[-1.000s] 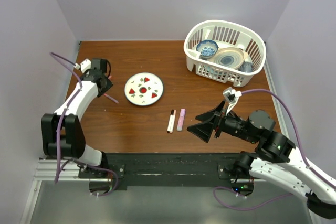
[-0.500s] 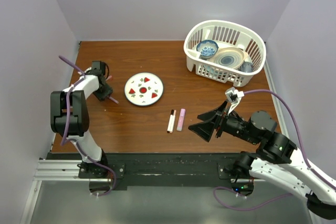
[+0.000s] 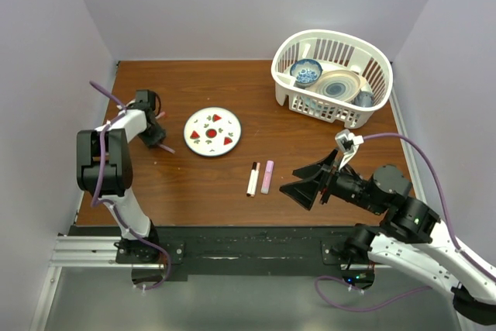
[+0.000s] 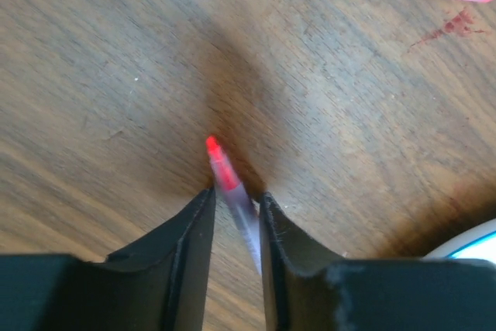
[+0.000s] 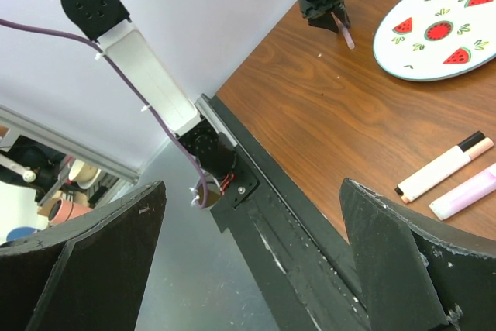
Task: Insert the pens into the pen caps
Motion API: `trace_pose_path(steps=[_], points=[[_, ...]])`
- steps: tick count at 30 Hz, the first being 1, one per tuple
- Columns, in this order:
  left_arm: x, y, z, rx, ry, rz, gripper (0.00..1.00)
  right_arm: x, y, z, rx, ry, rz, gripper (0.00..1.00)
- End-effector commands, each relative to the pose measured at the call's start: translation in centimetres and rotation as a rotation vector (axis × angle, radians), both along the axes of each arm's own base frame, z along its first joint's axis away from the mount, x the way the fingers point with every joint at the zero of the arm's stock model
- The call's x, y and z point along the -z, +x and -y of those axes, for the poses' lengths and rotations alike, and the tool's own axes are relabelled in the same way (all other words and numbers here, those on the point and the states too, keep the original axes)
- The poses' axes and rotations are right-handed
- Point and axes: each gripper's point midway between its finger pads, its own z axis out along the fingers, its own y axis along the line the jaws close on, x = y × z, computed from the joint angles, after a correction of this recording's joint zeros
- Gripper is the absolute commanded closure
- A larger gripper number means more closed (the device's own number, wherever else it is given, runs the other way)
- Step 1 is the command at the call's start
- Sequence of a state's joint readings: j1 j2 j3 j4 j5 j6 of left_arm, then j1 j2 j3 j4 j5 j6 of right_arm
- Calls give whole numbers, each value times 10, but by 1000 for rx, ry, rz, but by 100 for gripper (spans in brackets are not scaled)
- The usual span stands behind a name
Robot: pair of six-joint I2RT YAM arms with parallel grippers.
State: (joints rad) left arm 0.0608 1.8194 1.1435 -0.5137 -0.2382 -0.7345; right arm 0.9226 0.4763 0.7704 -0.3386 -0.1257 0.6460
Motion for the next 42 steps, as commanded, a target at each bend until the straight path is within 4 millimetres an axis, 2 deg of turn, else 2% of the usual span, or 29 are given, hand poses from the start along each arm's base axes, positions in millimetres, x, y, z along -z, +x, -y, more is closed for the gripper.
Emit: trace_pose_path(steps=[1, 3, 4, 5, 8, 10, 12, 14, 15, 16, 17, 18, 19, 20, 21, 22, 23, 24, 25, 26, 27, 28, 29, 30, 31, 32, 33, 38, 42], points=[[-6, 8, -8, 17, 30, 16, 77, -27, -4, 5, -3, 50, 50, 2], [-6, 6, -9, 22, 34, 11, 86, -27, -4, 5, -3, 47, 47, 2], [-5, 4, -8, 26, 33, 4, 96, -26, -4, 5, -1, 43, 42, 2], [-6, 4, -8, 32, 32, 3, 100, -23, -2, 3, -1, 32, 34, 2], [-15, 3, -3, 61, 10, 29, 100, -14, 3, -1, 12, 6, -4, 2], [-30, 6, 8, 99, -31, 89, 100, -5, 9, -2, 43, -5, -45, 2], [-54, 7, 19, 166, -66, 175, 100, 5, 13, -10, 42, -18, -74, 2], [-63, 1, 43, 253, -164, 241, 100, 6, 19, -18, 41, -3, -76, 2], [-85, 0, 52, 292, -193, 320, 100, 15, 24, -25, 43, -19, -99, 3], [-88, -7, 73, 363, -280, 358, 100, 15, 27, -31, 38, -16, -101, 3], [-108, -13, 84, 424, -305, 428, 100, 19, 30, -35, 35, -29, -101, 3], [-117, -20, 99, 481, -342, 458, 100, 29, 35, -44, 27, -60, -114, 3], [-119, -31, 116, 544, -404, 474, 100, 29, 39, -51, 19, -55, -106, 4], [-137, -40, 127, 596, -420, 526, 100, 32, 40, -57, 4, -58, -112, 4], [-144, -51, 148, 668, -454, 544, 100, 31, 44, -65, -7, -42, -99, 5], [-147, -63, 162, 722, -498, 564, 100, 41, 49, -75, -19, -60, -115, 8], [-164, -74, 173, 757, -519, 617, 100, 45, 50, -82, -37, -57, -129, 10], [-172, -87, 190, 814, -556, 639, 100, 38, 53, -91, -50, -17, -111, 13], [-177, -98, 202, 865, -607, 674, 100, 50, 57, -102, -68, -32, -137, 16], [-196, -109, 209, 870, -651, 732, 100, 50, 58, -108, -84, -20, -146, 22], [-204, -118, 214, 891, -684, 763, 100, 51, 57, -115, -113, -9, -153, 25], [-209, -125, 219, 913, -718, 800, 100, 46, 59, -123, -128, 19, -144, 27], [-224, -134, 219, 911, -740, 848, 100, 54, 62, -131, -139, 20, -170, 34], [-228, -138, 219, 911, -749, 865, 100, 55, 60, -137, -166, 33, -174, 36], [-235, -141, 219, 921, -750, 904, 100, 45, 63, -142, -175, 80, -148, 39], [-244, -147, 219, 921, -762, 934, 100, 53, 65, -147, -177, 84, -174, 41], [-247, -150, 220, 921, -770, 947, 100, 44, 67, -152, -188, 125, -147, 44], [-246, -159, 220, 924, -800, 964, 100, 29, 64, -170, -265, 213, -123, 45], [-251, -161, 222, 929, -819, 985, 100, 37, 69, -185, -272, 202, -126, 45]])
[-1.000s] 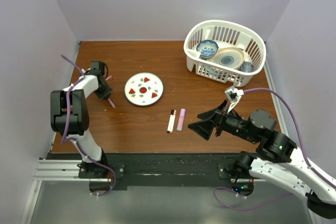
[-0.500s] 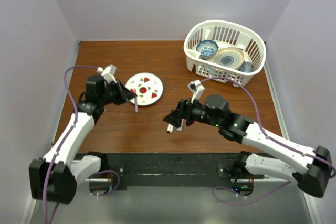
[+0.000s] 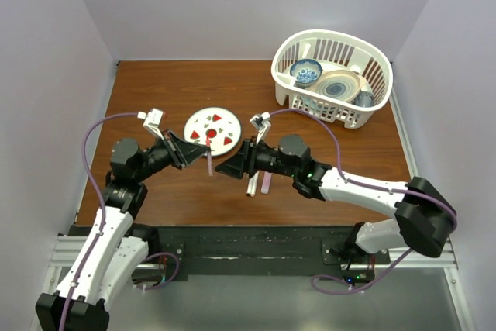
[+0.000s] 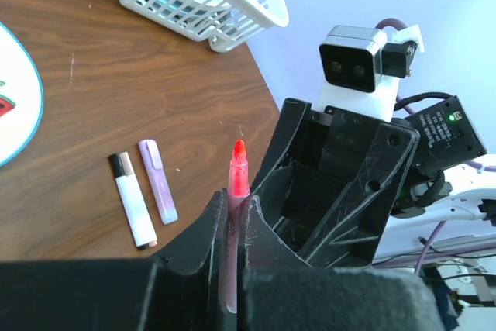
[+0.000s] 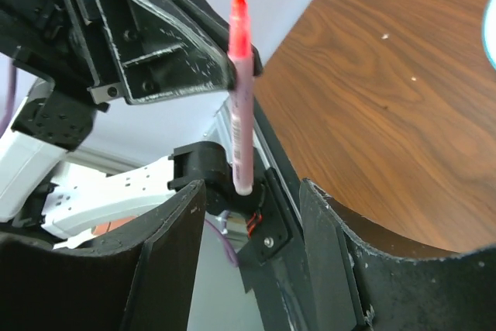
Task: Insert the pens into the pen caps
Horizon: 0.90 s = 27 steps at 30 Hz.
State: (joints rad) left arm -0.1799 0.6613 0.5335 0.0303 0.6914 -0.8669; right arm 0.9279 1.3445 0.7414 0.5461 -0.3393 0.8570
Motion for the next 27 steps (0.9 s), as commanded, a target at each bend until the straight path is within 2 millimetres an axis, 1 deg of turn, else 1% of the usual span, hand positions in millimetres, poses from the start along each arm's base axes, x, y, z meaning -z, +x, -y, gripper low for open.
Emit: trace_pose_path(steps=[1, 3, 4, 6, 7, 9, 10, 11, 12, 13, 14, 15, 16, 17, 18, 19, 20, 21, 22, 23, 24, 25, 26, 27], points=[[-13, -6, 5, 40, -52, 29, 100, -45, -5, -20, -61, 141, 82, 46], [-14, -5, 5, 34, -54, 31, 100, -41, -5, -27, -75, 143, 82, 49], [-16, -5, 5, 34, -57, 35, 100, -41, -7, -30, -84, 143, 82, 53], [-16, -6, 5, 34, -60, 34, 100, -41, -8, -36, -93, 148, 81, 57], [-17, -7, 5, 37, -65, 34, 100, -43, -9, -38, -94, 159, 80, 62], [-17, -8, 6, 47, -72, 30, 100, -47, -10, -41, -93, 185, 83, 66], [-17, -9, 7, 52, -78, 24, 100, -46, -9, -42, -90, 190, 73, 82], [-17, -10, 7, 56, -81, 23, 100, -49, -7, -41, -79, 205, 79, 94], [-17, -11, 8, 61, -81, 27, 100, -49, -7, -41, -76, 208, 76, 100], [-17, -12, 8, 63, -78, 31, 100, -48, -7, -40, -70, 208, 71, 100], [-21, -12, 7, 63, -76, 44, 84, -47, -6, -38, -60, 208, 68, 100], [-20, -11, 6, 51, -65, 34, 69, -46, -3, -37, -36, 206, 63, 100], [-19, -9, 4, 36, -31, 54, 57, -41, -2, -33, -19, 194, 55, 100], [-18, -5, 1, 16, 1, 59, 39, -40, -2, -28, -3, 184, 51, 100], [-18, -1, -5, -25, 46, 24, 33, -39, 2, -24, 30, 175, 47, 100], [-12, 5, -9, -35, 115, 43, 29, -32, 2, -20, 43, 152, 47, 100], [-26, 9, -12, -51, 150, 74, 27, -34, 1, -13, 59, 140, 47, 100], [-16, 14, -18, -84, 204, 34, 25, -31, 1, -8, 74, 124, 47, 100], [-9, 22, -22, -88, 268, 36, 24, -23, 3, -1, 103, 97, 48, 100], [-7, 26, -25, -98, 305, 34, 24, -16, 2, 6, 119, 61, 36, 100], [-10, 33, -31, -128, 351, 41, 25, -26, -2, 16, 132, 71, 51, 100], [-1, 44, -37, -134, 426, 49, 26, -23, -1, 24, 160, 50, 62, 100], [2, 52, -43, -153, 476, 60, 27, -13, -3, 32, 173, -3, 44, 100], [-2, 63, -54, -206, 536, 78, 27, -28, -8, 44, 182, 17, 71, 100]])
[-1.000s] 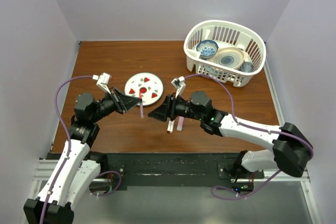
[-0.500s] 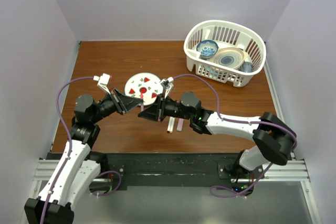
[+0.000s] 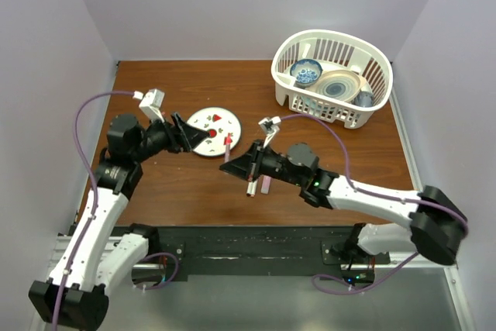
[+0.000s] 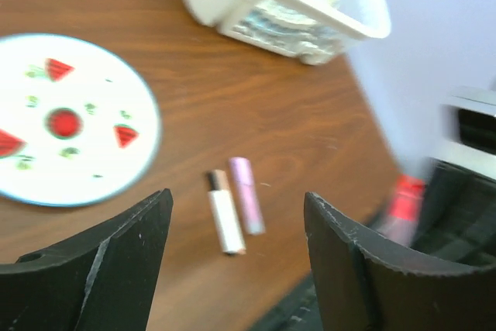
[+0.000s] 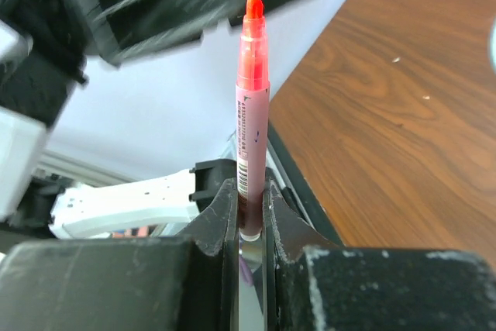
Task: Insert the pens into the pen caps
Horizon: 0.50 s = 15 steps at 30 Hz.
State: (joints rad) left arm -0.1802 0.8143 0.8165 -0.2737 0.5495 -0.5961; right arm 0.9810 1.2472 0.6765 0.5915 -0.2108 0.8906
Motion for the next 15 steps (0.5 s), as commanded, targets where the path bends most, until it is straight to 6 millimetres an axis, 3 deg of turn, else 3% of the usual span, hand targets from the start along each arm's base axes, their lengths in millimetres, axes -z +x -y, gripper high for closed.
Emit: trace_pose_path(steps=[1, 2, 4, 5, 6, 7, 8, 9, 10, 11, 12, 13, 15], points=[[23, 40, -41, -99, 385, 71, 28, -8, -1, 41, 114, -75, 65, 100], [15, 50, -47, -123, 429, 99, 28, 0, -4, 49, 124, -116, 50, 100], [31, 76, -73, -220, 579, 43, 28, -18, -11, 68, 144, -98, 95, 100], [19, 86, -81, -251, 618, 45, 28, -12, -13, 77, 159, -133, 85, 100], [23, 97, -93, -284, 700, 36, 28, -14, -16, 84, 167, -138, 89, 100], [41, 111, -101, -294, 772, -15, 28, -25, -21, 95, 178, -117, 113, 100], [37, 122, -110, -323, 812, -26, 28, -19, -24, 101, 183, -144, 103, 100], [39, 131, -132, -422, 881, -64, 28, -21, -24, 107, 197, -145, 107, 100], [54, 144, -142, -502, 842, -146, 27, -28, -28, 115, 203, -129, 118, 100], [45, 156, -174, -623, 772, -186, 26, -24, -31, 119, 201, -151, 111, 100], [58, 167, -173, -670, 595, -270, 27, -25, -33, 121, 201, -151, 111, 100], [63, 169, -203, -779, 499, -333, 29, -30, -34, 124, 203, -147, 119, 100], [76, 176, -204, -827, 344, -389, 32, -33, -36, 127, 201, -152, 127, 100]])
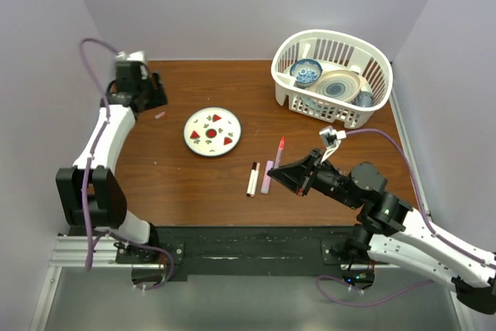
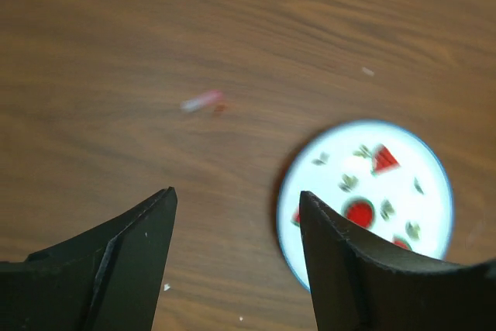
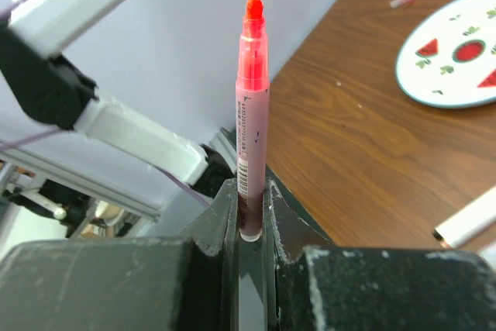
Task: Insert the pens into the pen caps
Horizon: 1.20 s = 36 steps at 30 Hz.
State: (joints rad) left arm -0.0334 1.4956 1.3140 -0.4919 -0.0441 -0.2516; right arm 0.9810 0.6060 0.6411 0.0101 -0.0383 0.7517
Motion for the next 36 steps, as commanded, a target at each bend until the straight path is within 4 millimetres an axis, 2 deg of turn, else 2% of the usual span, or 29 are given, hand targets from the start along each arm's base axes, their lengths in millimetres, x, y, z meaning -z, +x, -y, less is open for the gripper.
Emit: trace_pose_path(steps=[1, 6, 8, 9, 11, 15, 17, 19, 20, 21, 23, 24, 25, 26, 29, 36], points=[[12, 13, -61, -425, -287, 17, 32, 15, 2, 10, 33, -109, -4, 100], [51, 19, -67, -737, -485, -9, 33, 9, 9, 4, 34, -127, 27, 100], [59, 17, -68, -843, -533, -63, 36, 5, 11, 0, 33, -122, 41, 100], [73, 21, -67, -937, -591, -96, 36, 7, 13, -3, 30, -127, 39, 100], [75, 29, -64, -989, -652, -111, 38, 4, 15, -8, 24, -120, 48, 100], [95, 48, -56, -1129, -825, -124, 41, 8, 18, -18, 9, -131, 42, 100], [92, 59, -59, -1166, -850, -101, 41, 8, 20, -21, 6, -136, 40, 100], [101, 69, -63, -1211, -845, -93, 41, 8, 20, -24, 0, -136, 42, 100], [97, 77, -64, -1216, -853, -80, 41, 7, 21, -24, 1, -137, 45, 100], [106, 80, -65, -1246, -857, -92, 41, 8, 22, -23, 7, -140, 45, 100], [106, 89, -67, -1257, -870, -81, 41, 7, 24, -23, 15, -149, 54, 100], [115, 92, -68, -1273, -871, -90, 41, 5, 25, -22, 22, -148, 64, 100], [115, 95, -68, -1278, -873, -94, 41, 6, 26, -22, 22, -155, 63, 100], [126, 95, -68, -1303, -866, -120, 41, 6, 26, -23, 25, -158, 65, 100], [136, 90, -66, -1356, -851, -182, 41, 6, 28, -23, 27, -168, 75, 100], [143, 90, -62, -1381, -861, -210, 42, 5, 30, -24, 31, -181, 89, 100]])
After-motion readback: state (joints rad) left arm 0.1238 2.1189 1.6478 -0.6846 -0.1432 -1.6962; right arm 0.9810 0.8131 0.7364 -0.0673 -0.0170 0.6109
